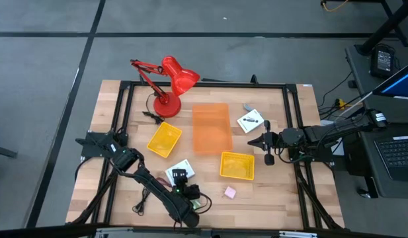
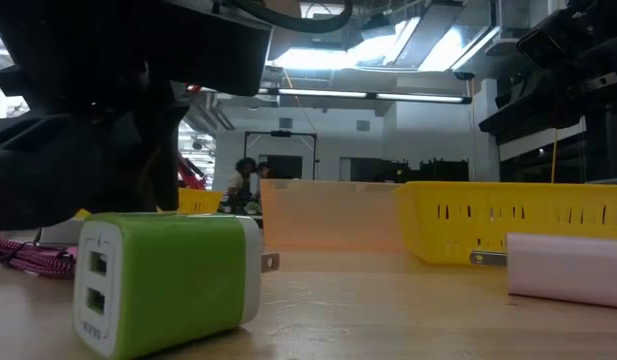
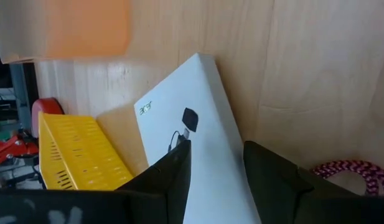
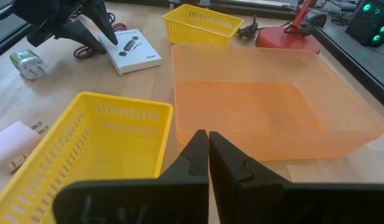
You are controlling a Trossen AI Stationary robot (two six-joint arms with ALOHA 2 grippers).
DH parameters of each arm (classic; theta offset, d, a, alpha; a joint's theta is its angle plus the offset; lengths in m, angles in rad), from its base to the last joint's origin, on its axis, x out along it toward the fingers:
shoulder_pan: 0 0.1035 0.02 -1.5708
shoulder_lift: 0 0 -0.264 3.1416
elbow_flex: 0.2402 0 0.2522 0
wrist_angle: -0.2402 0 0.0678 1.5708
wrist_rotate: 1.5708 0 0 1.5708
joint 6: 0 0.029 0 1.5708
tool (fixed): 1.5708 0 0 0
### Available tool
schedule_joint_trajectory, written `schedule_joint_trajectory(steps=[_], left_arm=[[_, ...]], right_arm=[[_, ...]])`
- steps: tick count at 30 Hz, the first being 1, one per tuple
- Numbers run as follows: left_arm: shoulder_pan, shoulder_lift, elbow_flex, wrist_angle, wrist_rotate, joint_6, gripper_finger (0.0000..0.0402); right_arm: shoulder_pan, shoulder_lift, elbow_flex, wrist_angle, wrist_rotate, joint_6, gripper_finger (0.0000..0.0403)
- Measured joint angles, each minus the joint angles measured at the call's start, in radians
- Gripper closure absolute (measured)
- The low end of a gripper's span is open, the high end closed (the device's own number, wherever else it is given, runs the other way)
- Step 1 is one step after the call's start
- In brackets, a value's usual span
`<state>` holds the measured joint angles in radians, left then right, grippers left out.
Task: Pick and place items into bin
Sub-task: Put the bottom card reader box into the orange bin
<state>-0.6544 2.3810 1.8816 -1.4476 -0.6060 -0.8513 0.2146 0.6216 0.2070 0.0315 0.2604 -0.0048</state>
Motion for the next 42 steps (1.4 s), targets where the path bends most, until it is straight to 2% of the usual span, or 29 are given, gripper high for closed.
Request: schedule_joint_trajectory(steps=[7,15,19,23,28,33,37,42], left_arm=[[0.000,0.000,0.005,0.003,0.000,0.000,0.0259],[0.002,0.000,0.088,-0.035,-0.022,-0.002,0.0259],[0.002,0.000,0.142,-0.120,-0.055,-0.076,0.0259],[-0.003,-0.023,0.160,-0.122,-0.070,-0.156,0.0259],[-0.033,-0.084,0.145,-0.124,-0.085,-0.300,0.0259],[-0.100,-0.178,0.091,-0.121,-0.152,-0.503,0.0259],[-0.158,-0.258,-0.011,-0.122,-0.184,-0.695,0.0259],[-0.211,-0.340,-0.199,-0.101,-0.179,-0.953,0.0259]], right_arm=[[0.000,0.000,0.000,0.000,0.000,0.000,0.0403],[0.000,0.000,0.000,0.000,0.000,0.000,0.0403],[0.000,0.000,0.000,0.000,0.000,0.000,0.0403],[0.000,0.000,0.000,0.000,0.000,0.000,0.0403],[0.000,0.000,0.000,0.007,0.000,0.001,0.0403],[0.000,0.000,0.000,0.006,0.000,0.001,0.0403],[-0.001,0.000,0.000,0.007,0.000,0.001,0.0403],[-0.001,0.000,0.000,0.009,0.000,0.002,0.0403]])
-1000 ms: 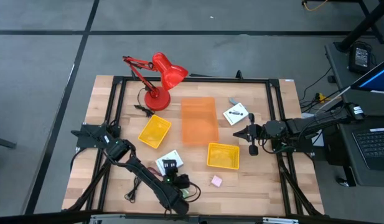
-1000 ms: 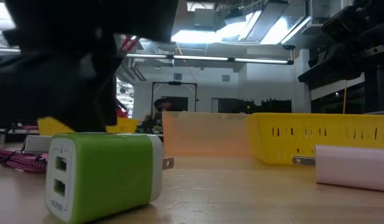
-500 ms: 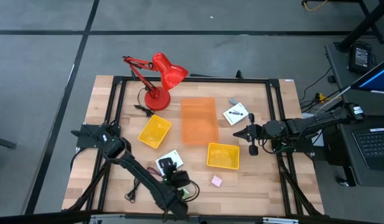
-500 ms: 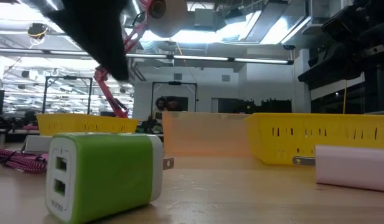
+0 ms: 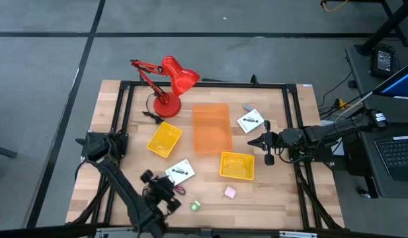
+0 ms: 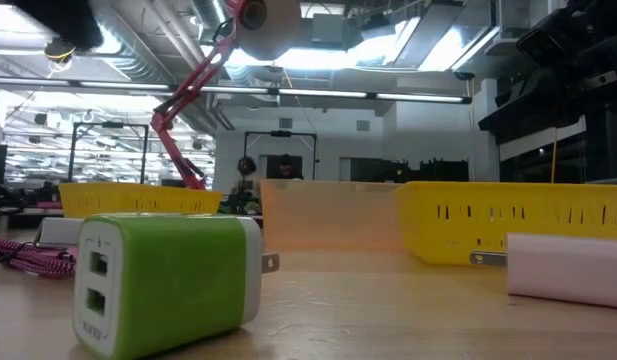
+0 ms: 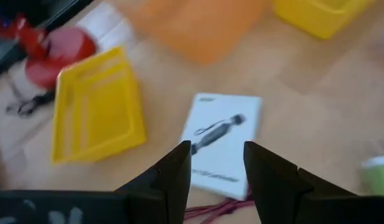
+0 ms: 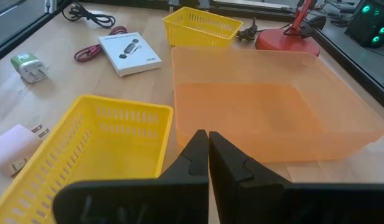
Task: Pick and place items into bin
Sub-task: Put the bottom card reader box into the orange bin
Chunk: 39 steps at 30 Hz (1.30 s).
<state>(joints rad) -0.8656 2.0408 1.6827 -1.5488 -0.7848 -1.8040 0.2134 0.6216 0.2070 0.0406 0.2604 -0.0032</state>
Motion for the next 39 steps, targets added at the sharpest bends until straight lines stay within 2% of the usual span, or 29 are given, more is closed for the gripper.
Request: schedule_joint_trajectory(steps=[5,10,21,27,31,39], left_arm=[[-0.060,-0.109,-0.219,0.179,-0.030,-0.140,0.0259],[-0.105,-0.225,-0.403,0.286,-0.072,-0.253,0.0259],[-0.134,-0.416,-0.806,0.848,-0.163,-0.279,0.0258],[-0.144,-0.458,-0.954,1.028,-0.165,-0.304,0.0258],[-0.144,-0.464,-1.024,1.111,-0.136,-0.328,0.0258],[-0.144,-0.463,-1.133,1.308,-0.143,-0.334,0.0258]], right_arm=[[0.000,0.000,0.000,0.000,0.000,0.001,0.0403],[0.000,0.000,0.000,0.002,0.000,0.002,0.0403],[0.000,0.000,0.000,0.024,0.000,-0.006,0.0403],[0.000,0.000,0.000,0.024,0.000,-0.005,0.0403],[0.000,0.000,0.000,0.024,0.000,-0.002,0.0403],[0.000,0.000,0.000,0.025,0.000,0.000,0.0403]])
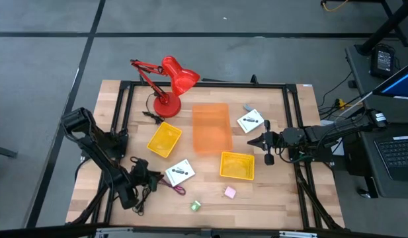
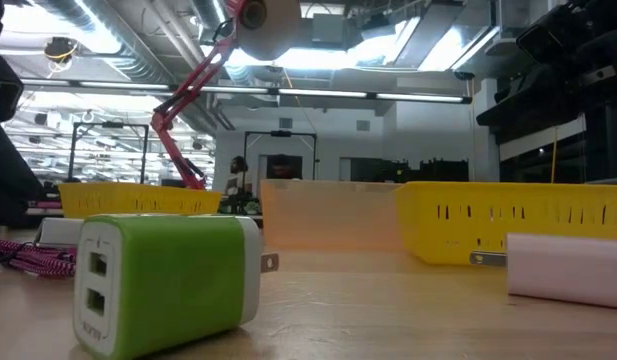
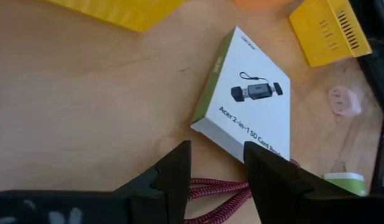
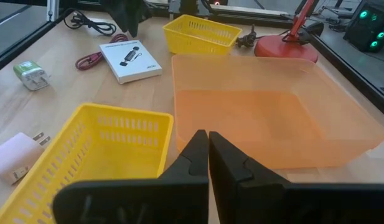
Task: Pick and place items into bin
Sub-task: Put the bottom card reader box into the orange bin
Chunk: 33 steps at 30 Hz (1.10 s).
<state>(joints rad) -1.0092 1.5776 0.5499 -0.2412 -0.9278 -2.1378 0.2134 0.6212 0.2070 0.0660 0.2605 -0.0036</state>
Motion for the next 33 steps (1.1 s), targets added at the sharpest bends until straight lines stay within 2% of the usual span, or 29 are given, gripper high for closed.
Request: schedule_joint_trajectory(steps=[12,21,33], left_arm=[[0.035,0.001,-0.037,0.059,0.022,-0.033,0.0258],[0.077,0.000,-0.035,0.064,0.105,-0.044,0.0258],[0.077,0.001,-0.036,0.092,0.065,-0.051,0.0258]], right_arm=[[0.000,0.000,0.000,0.015,0.000,-0.001,0.0403],[0.000,0.000,0.000,0.021,0.000,-0.001,0.0403],[0.000,0.000,0.000,0.021,0.000,-0.001,0.0403]])
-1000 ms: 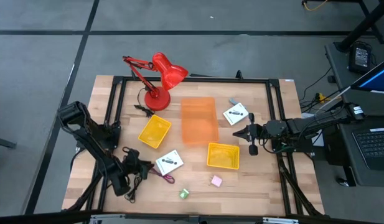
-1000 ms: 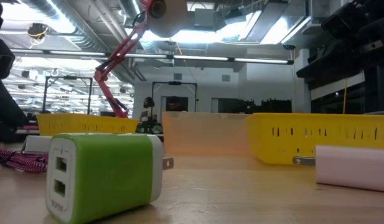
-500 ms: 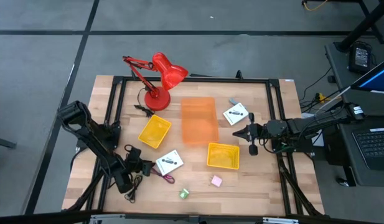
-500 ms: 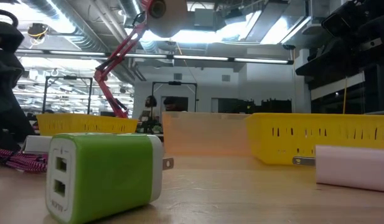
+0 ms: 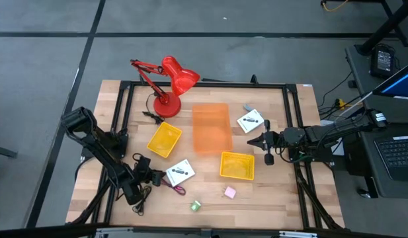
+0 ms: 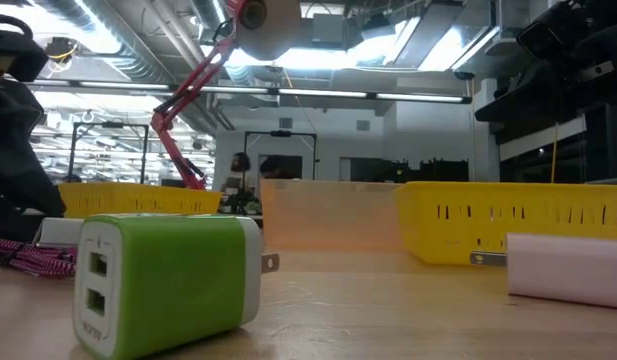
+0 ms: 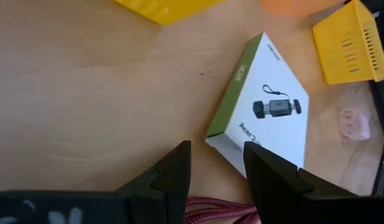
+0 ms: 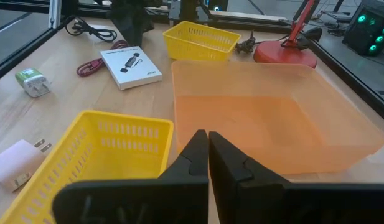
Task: Pick and place items into bin
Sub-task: Put the bottom card reader box into the orange bin
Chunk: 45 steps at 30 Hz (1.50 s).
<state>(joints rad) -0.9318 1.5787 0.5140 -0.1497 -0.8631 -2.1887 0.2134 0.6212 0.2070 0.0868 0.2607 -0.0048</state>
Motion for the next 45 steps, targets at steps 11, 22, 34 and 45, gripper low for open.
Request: schedule_joint_trajectory(steps=[11,22,34,45], left_arm=[[0.018,0.000,0.000,0.021,-0.007,0.007,0.0258],[0.045,0.000,0.000,0.030,0.022,0.030,0.0258],[0.080,0.000,0.000,0.073,0.052,0.063,0.0258],[0.138,0.000,-0.001,0.142,0.114,0.185,0.0258]], right_arm=[[0.000,0.000,0.000,0.000,0.000,0.000,0.0403],[0.000,0.000,0.000,-0.001,0.000,-0.003,0.0403],[0.000,0.000,0.000,-0.001,0.000,-0.003,0.0403],[0.000,0.000,0.000,-0.002,0.000,-0.003,0.0403]])
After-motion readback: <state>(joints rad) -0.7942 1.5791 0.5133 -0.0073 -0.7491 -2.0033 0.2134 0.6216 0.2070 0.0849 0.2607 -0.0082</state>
